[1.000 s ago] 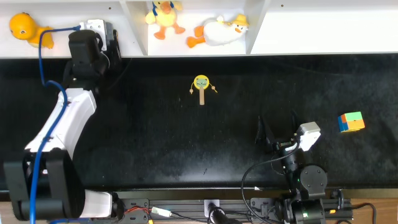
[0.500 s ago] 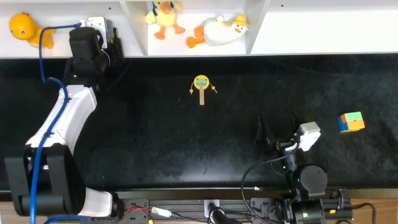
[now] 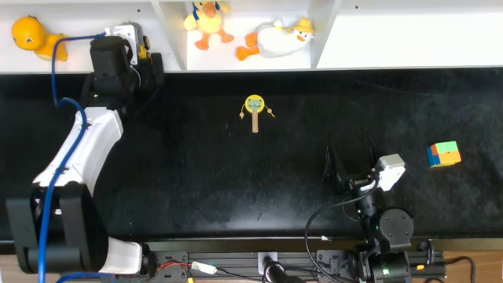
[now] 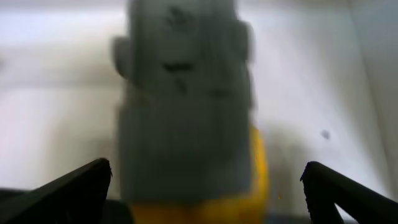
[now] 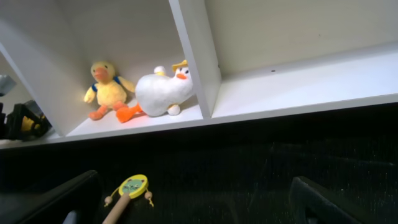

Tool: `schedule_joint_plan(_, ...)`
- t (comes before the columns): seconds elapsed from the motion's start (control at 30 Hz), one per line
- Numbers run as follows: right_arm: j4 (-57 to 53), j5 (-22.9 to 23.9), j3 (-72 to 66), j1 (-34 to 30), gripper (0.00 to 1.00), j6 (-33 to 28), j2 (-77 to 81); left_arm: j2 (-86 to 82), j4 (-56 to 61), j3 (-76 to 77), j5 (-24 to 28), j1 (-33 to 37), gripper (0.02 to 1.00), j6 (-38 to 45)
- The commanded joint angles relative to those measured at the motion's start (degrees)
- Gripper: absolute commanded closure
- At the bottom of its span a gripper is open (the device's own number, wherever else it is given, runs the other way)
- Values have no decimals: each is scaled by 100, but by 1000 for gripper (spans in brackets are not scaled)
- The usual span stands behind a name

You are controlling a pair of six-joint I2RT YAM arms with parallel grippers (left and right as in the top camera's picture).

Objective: Store Toys

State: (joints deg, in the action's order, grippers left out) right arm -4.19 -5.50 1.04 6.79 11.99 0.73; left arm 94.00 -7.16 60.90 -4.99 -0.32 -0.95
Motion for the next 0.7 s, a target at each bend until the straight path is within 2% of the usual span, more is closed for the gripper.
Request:
schedule_joint_plan(0.03, 15, 68, -79, 33, 5, 24, -48, -737, -511, 122, -208, -229, 20, 42)
schedule_joint_plan(0.23, 15, 66, -79, 33, 5, 24, -48, -1808, -2269, 120, -1010, -518, 20, -632)
schedule_joint_plan(0.37, 15, 68, -76, 33, 5, 24, -48, -2632, -3285, 66, -1082, -706, 20, -732)
schedule_joint_plan(0.47, 15, 68, -79, 33, 5, 24, -48, -3287, -3652, -254, -1311, -813, 20, -1021)
schedule_joint_plan(0.7, 15, 66, -79, 33, 3, 24, -48, -4743, -3812, -1241, -1303, -839, 20, -1274)
